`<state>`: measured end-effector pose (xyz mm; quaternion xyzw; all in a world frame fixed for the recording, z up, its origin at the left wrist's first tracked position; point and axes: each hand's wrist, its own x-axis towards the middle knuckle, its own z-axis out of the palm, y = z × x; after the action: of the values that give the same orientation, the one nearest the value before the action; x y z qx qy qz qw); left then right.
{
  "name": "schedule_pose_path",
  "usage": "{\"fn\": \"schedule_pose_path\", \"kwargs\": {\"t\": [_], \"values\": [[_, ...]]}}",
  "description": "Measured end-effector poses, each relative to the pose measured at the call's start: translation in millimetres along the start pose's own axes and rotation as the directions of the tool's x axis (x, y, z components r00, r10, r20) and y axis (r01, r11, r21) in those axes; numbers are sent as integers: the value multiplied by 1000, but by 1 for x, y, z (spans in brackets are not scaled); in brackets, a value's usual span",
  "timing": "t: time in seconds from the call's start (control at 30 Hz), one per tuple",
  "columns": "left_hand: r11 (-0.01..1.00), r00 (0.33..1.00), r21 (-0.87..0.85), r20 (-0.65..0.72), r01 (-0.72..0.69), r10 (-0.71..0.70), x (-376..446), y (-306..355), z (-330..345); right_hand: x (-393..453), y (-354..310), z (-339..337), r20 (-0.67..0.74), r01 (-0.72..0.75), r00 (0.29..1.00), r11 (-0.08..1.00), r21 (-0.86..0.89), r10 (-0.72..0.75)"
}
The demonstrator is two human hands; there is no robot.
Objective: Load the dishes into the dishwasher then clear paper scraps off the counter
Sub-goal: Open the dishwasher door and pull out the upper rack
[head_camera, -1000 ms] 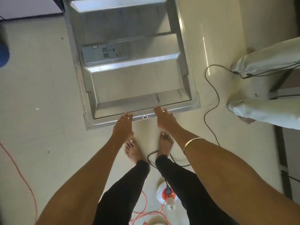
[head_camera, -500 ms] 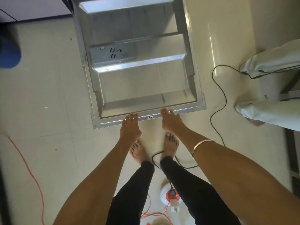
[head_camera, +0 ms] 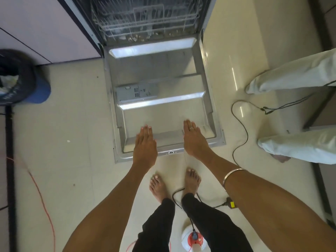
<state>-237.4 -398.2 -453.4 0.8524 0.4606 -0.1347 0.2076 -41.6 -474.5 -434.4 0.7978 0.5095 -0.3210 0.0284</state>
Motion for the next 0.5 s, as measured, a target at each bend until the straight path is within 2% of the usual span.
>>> {"fn": "schedule_pose_path", "kwargs": {"t": [0.17,0.27,0.5], "values": [[999,996,-28,-86,-19,17,38,9,-61,23,-26,-58,-81,9,997,1000,2,-9],[999,989,21,-142,-49,51,64,9,-95,37,-38,-91,-151,38,988,999,-7,-39],[992,940,9,-318,-126,123,126,6,-150,95,-39,-165,-367,155,917,987,-38,-158]]}}
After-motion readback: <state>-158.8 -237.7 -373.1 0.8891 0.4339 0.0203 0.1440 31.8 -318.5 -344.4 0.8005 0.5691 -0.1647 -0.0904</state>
